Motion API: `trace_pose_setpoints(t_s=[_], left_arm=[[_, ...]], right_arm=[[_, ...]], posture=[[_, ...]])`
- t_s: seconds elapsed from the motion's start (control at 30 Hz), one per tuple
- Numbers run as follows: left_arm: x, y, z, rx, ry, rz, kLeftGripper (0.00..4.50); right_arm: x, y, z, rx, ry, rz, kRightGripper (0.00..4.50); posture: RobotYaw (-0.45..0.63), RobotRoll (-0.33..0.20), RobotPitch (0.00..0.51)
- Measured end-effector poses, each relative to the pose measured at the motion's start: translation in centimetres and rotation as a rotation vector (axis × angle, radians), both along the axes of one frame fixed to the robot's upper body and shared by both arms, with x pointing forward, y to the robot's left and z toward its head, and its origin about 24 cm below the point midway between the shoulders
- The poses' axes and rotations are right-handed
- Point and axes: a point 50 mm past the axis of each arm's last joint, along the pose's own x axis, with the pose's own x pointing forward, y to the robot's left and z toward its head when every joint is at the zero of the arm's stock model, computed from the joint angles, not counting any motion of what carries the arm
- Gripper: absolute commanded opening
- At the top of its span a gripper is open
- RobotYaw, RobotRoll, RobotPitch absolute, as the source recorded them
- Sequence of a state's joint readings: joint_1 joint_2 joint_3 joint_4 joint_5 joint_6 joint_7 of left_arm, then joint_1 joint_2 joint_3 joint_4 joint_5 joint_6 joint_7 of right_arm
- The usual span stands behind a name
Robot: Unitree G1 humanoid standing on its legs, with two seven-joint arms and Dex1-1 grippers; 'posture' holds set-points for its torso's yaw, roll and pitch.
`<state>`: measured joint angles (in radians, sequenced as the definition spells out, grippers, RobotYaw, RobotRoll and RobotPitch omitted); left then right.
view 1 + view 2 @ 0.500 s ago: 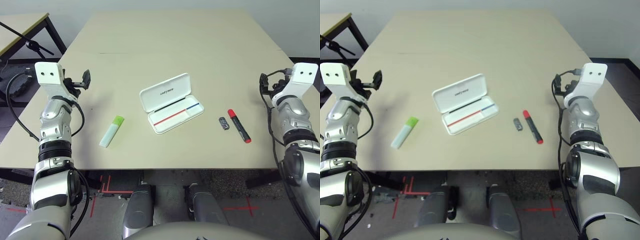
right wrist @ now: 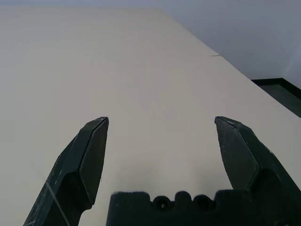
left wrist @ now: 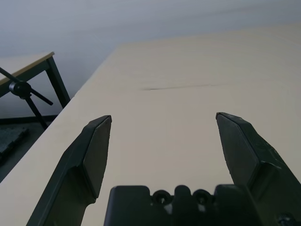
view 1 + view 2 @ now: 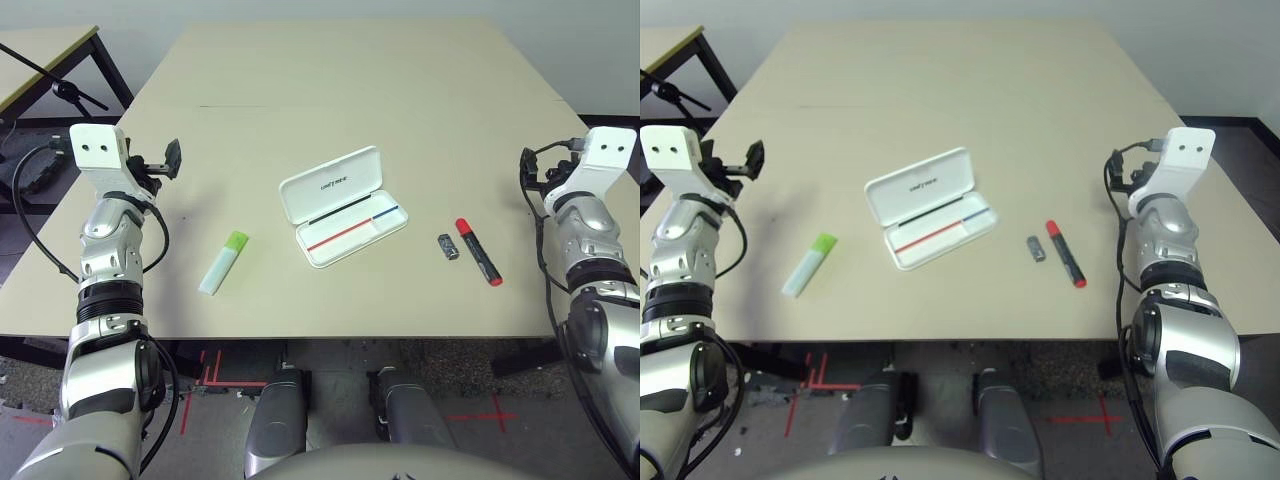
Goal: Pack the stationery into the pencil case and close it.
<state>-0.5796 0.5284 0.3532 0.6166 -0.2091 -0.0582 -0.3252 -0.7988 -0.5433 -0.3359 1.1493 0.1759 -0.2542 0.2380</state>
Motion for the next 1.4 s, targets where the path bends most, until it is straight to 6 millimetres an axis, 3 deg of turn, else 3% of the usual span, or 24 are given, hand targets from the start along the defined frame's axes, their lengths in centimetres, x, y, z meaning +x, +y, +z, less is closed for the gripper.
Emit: trace_pose_setpoints(t_s=[0.17,0.27,0.47,0.67,0.9,0.93,1.13,1.4], left_arm=[[-0.3,-0.4,0.5,-0.02,-0.01,-0.038,4.47],[-1.4,-1.6,1.2,-0.048,-0.013,-0.175,4.47],[-5.7,-7.7,1.0,-0.042,0.127,-0.672,4.47],[-9.0,-11.6,1.2,0.032,0.23,-1.035,4.47],[-9.3,-14.5,0.2,0.096,0.288,-1.212,4.47],[-9.1,-14.7,0.3,0.106,0.278,-1.215,4.47],[-8.2,-14.6,-0.2,0.137,0.28,-1.214,4.47],[-7.5,-14.9,-0.9,0.155,0.277,-1.236,4.47]], right_arm=[[0.0,0.1,0.0,-0.001,0.001,0.01,4.5],[0.0,0.0,0.0,-0.004,0.004,0.014,4.5],[0.1,-0.1,0.3,-0.02,0.014,0.03,4.5],[0.1,0.0,0.3,-0.033,0.022,0.054,4.5],[0.4,0.5,0.3,-0.044,0.069,0.155,4.5],[0.4,0.6,0.5,-0.046,0.076,0.177,4.5],[0.9,1.1,3.1,-0.115,0.185,0.341,4.5],[-1.0,2.9,4.9,-0.199,0.613,0.457,4.5]], posture=[[0.11,0.0,0.094],[0.12,0.0,0.094],[0.12,0.0,0.096],[0.11,0.0,0.099],[0.11,0.0,0.099],[0.06,0.0,0.102],[0.02,0.0,0.1],[-0.01,0.0,0.098]])
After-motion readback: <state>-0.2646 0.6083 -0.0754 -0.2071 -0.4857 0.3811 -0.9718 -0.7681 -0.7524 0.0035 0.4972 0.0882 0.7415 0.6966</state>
